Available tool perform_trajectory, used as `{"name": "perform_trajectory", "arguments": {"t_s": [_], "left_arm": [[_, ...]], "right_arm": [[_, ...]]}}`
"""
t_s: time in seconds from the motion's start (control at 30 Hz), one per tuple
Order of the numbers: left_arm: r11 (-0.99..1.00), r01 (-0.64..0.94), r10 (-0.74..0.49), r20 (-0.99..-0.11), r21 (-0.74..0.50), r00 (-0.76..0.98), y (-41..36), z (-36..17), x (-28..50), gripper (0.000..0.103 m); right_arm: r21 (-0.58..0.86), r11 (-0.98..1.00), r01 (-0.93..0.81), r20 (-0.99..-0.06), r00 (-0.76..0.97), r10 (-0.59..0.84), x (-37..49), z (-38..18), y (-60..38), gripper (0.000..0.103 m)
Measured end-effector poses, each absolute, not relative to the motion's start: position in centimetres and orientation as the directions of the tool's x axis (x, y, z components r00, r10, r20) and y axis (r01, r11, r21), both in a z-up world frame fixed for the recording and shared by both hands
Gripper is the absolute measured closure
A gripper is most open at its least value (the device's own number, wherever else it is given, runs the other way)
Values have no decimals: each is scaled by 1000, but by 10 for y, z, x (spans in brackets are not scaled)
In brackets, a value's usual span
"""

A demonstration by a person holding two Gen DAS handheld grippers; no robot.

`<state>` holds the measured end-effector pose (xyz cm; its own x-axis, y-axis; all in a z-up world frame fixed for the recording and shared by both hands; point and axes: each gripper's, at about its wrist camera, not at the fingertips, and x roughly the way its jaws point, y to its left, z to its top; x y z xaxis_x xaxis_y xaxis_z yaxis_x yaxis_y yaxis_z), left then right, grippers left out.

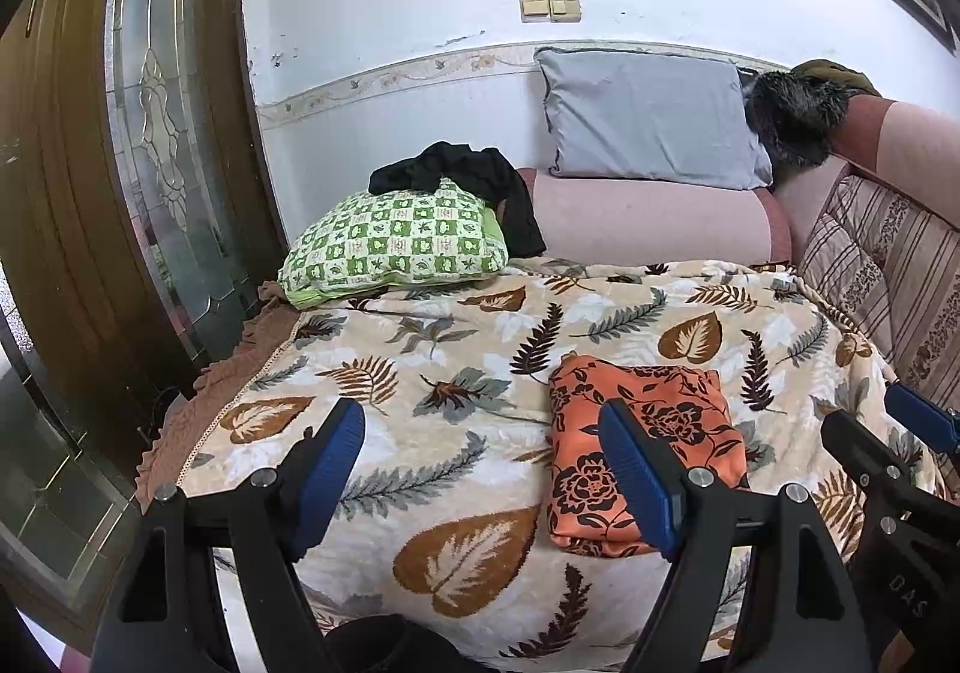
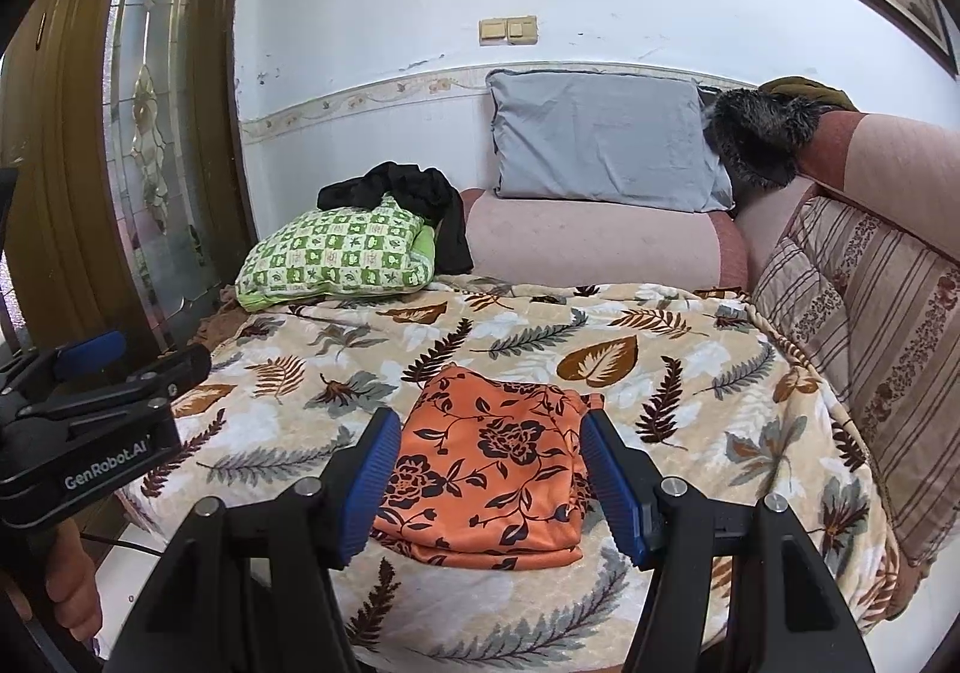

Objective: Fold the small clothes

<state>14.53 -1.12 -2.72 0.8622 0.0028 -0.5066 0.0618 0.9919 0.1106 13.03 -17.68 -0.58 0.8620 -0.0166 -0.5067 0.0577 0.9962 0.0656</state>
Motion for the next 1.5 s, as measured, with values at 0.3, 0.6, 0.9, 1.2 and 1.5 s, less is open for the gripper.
{"name": "perform_trajectory", "arguments": {"t_s": [0.3, 0.6, 0.9, 1.2, 1.5], "left_arm": [[991, 72, -5, -506, 113, 862, -14, -25, 143, 22], [990, 73, -5, -503, 117, 864, -15, -25, 142, 22], [990, 76, -6, -508, 116, 862, -13, -24, 144, 22], [991, 73, -4, -514, 116, 858, -9, -26, 150, 22], [990, 73, -2, -515, 117, 857, -7, -30, 155, 22]], "right_arm": [[68, 996, 58, -512, 859, -15, 130, -7, -179, 37], [67, 995, 69, -516, 856, -24, 132, -12, -176, 37], [66, 995, 70, -521, 853, -25, 135, -14, -174, 37], [60, 996, 72, -522, 852, -30, 143, -16, -169, 37], [63, 996, 71, -521, 853, -28, 147, -17, -167, 37]]}}
